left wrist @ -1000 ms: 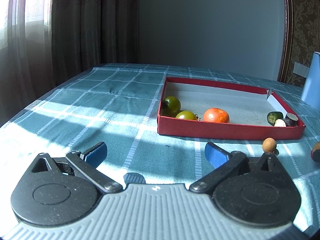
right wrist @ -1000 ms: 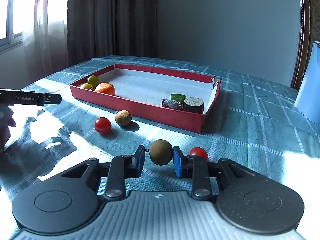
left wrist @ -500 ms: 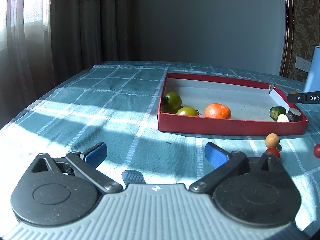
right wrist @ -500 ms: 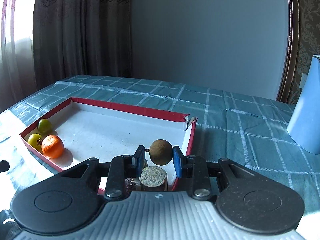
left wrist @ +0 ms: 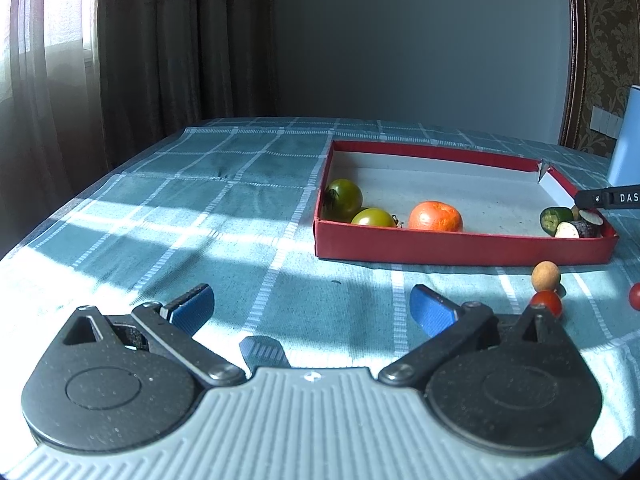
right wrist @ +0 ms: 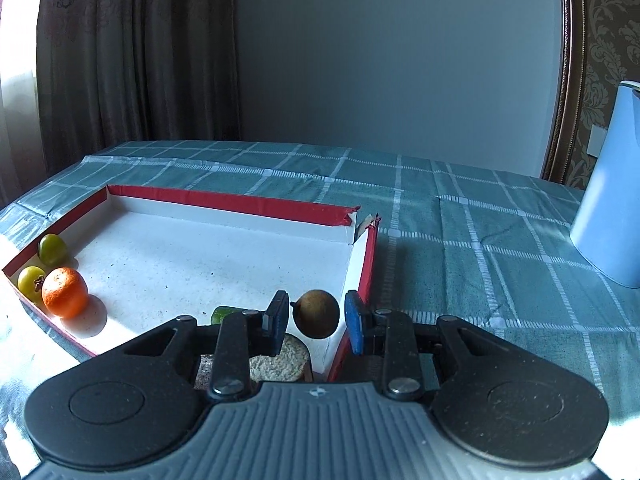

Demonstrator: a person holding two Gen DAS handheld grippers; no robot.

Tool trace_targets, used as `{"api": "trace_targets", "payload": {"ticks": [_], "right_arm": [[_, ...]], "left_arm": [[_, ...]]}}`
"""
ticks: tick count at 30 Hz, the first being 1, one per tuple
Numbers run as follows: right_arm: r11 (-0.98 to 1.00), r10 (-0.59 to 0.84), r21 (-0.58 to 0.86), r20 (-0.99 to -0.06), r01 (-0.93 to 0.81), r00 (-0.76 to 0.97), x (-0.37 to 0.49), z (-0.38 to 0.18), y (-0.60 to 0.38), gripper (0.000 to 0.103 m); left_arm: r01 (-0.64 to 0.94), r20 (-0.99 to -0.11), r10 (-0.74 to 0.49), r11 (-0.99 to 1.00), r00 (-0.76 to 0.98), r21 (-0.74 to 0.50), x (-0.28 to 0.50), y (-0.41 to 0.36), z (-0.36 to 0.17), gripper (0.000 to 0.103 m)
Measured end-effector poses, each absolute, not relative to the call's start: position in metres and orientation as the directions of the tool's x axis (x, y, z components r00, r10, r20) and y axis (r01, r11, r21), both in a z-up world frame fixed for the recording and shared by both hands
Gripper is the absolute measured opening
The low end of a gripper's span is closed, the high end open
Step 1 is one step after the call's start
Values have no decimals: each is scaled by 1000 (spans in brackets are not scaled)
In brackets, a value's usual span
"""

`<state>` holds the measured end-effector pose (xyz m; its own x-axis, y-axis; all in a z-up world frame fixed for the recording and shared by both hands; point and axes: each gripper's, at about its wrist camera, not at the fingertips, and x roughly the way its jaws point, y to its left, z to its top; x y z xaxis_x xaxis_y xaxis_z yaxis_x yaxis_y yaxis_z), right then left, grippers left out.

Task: Organize fruits
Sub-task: 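Carry the brown fruit into the box and open the right gripper, then close the left gripper around a red cherry tomato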

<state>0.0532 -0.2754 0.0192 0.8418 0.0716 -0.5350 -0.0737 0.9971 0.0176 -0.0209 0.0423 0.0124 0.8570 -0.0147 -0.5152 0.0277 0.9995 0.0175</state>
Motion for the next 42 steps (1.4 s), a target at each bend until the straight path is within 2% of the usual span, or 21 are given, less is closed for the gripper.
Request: {"api": "trace_targets", "payload": {"ticks": [2, 4, 8, 11, 14, 18, 23, 28, 33, 36, 38, 42], "right_arm": [[998, 59, 15, -508, -60, 859, 39, 25, -278, 62], [999, 39, 10, -463, -39, 886, 21, 31, -285, 67], [1000, 13, 31, -427, 1, 904, -13, 32, -303, 67], [998, -38, 32, -438, 58, 898, -28, 21, -316, 68], [992, -37, 86, -475, 88, 879, -33, 11, -327, 68], [987, -37, 114, -544, 117, 838, -29, -1, -330, 68], [982, -43, 127, -557, 137, 830, -27, -4, -333, 77], [979, -40, 141, -569, 145, 821, -28, -6, -335, 77], [975, -46, 153, -577, 163, 816, -26, -7, -339, 77], [972, -52, 157, -581, 174, 813, -26, -8, -341, 78], [972, -59, 152, -583, 180, 810, -26, -8, -341, 82], [972, -60, 148, -588, 181, 806, -25, -8, -340, 84]], "left_arm": [[26, -516, -10, 999, 857, 24, -21, 41, 12, 103], [23, -513, -5, 999, 858, 28, -22, 40, 12, 103], [29, -499, 3, 998, 867, 56, -24, 36, 14, 103], [40, -477, 11, 994, 879, 98, -30, 24, 17, 103], [107, -495, -52, 991, 867, 82, -35, 5, 19, 103], [174, -507, -80, 975, 858, 139, -34, -25, 17, 103], [247, -523, -129, 956, 842, 161, -33, -49, 13, 103], [270, -537, -132, 944, 833, 187, -25, -73, 11, 103], [272, -593, -113, 944, 797, 186, -10, -92, 2, 103], [265, -605, -110, 949, 788, 172, -6, -95, -1, 99], [258, -609, -111, 953, 785, 159, -6, -95, -1, 98], [266, -604, -130, 954, 787, 141, -9, -95, 0, 83]]}}
